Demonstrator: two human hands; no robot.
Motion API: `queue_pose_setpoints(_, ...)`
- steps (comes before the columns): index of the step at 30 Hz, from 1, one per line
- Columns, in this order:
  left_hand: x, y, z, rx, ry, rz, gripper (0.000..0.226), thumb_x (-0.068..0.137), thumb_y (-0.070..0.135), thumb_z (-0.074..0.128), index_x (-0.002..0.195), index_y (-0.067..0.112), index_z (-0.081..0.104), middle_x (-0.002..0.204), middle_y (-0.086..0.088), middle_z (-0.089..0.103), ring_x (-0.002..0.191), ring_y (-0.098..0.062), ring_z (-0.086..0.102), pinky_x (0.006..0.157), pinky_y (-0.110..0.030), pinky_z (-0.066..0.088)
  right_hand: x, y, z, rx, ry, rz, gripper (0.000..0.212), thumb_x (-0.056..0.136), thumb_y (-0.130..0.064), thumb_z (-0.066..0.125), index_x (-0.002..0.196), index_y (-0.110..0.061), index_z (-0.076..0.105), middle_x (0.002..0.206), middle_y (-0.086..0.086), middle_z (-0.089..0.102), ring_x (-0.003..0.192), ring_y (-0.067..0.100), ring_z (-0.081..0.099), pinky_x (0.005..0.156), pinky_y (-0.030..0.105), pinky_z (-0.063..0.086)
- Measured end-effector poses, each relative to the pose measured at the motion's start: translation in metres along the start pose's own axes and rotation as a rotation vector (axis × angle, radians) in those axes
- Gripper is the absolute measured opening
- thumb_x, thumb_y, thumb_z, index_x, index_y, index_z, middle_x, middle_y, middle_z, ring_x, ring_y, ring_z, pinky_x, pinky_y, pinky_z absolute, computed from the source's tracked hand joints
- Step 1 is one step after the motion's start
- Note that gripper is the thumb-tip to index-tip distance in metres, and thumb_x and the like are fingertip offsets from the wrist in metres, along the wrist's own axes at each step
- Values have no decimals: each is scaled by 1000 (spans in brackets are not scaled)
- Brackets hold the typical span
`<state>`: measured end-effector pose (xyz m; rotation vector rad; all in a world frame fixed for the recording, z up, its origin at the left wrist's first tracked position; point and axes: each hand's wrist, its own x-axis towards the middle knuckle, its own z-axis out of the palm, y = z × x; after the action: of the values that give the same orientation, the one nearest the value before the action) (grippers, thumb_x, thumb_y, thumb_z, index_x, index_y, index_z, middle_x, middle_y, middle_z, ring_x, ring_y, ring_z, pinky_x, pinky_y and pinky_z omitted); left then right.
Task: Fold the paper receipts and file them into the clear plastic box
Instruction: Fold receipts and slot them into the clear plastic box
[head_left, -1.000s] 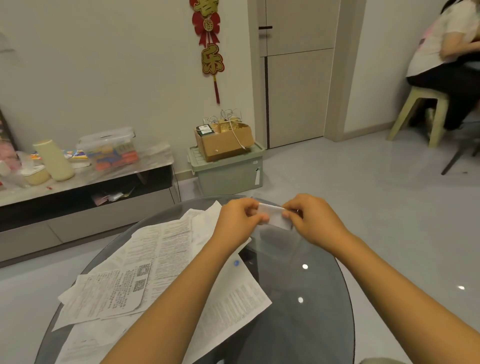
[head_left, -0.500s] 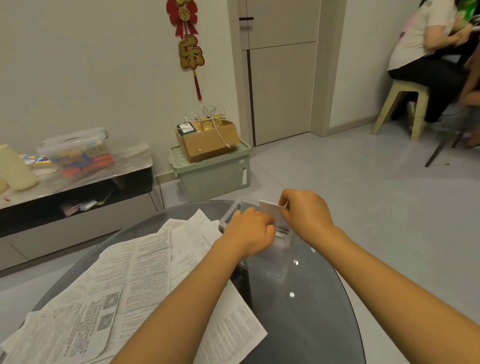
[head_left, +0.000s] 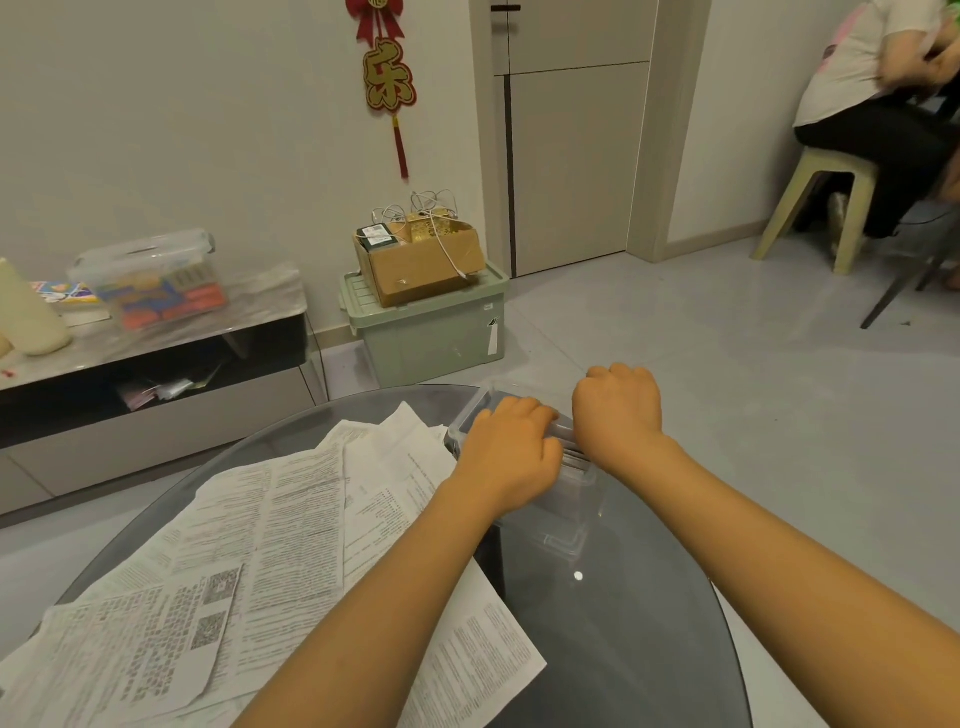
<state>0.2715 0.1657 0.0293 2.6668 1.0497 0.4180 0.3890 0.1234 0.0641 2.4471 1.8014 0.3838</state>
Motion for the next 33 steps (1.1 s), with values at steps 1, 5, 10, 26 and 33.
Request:
queue_pose_setpoints(1,0,1,0,12,-6,1,63,78,33,21,130,16,53,134,0,52,123,-18,42,99,-34,31,1,0,0,-4,-2,0,18,88,-11,48,102,-14,59,111,4,57,107,23,52,87,28,35)
queue_pose_setpoints(5,3,2,0,57,-74,-3,64,78,35,17,126,16,56,134,0,53,121,-17,44,98,-36,30,2,0,2,58,-8,37,18,87,-8,48,100,-10,60,109,6,58,104,24,54,79,29,36)
queue_pose_setpoints(10,2,0,-6,4,-70,-23,66,77,35,17,128,16,55,136,0,51,127,-16,40,106,-37,23,1,7,11,366,32,97,20,88,-16,55,103,-16,69,108,6,58,101,26,55,69,28,36)
queue_pose_setpoints(26,-145,8,-60,-68,92,-250,41,99,23,32,139,26,40,148,7,37,137,-10,28,116,-34,8,-103,-53,-23,817,124,-107,25,88,-32,62,112,-27,65,105,-3,57,86,7,50,80,24,46)
queue_pose_setpoints(33,-214,-3,-65,9,13,-423,44,99,27,30,143,25,34,152,5,31,139,-15,26,118,-40,9,-143,-94,-25,790,35,-251,25,88,-35,59,113,-31,62,102,-10,53,94,9,55,81,27,49)
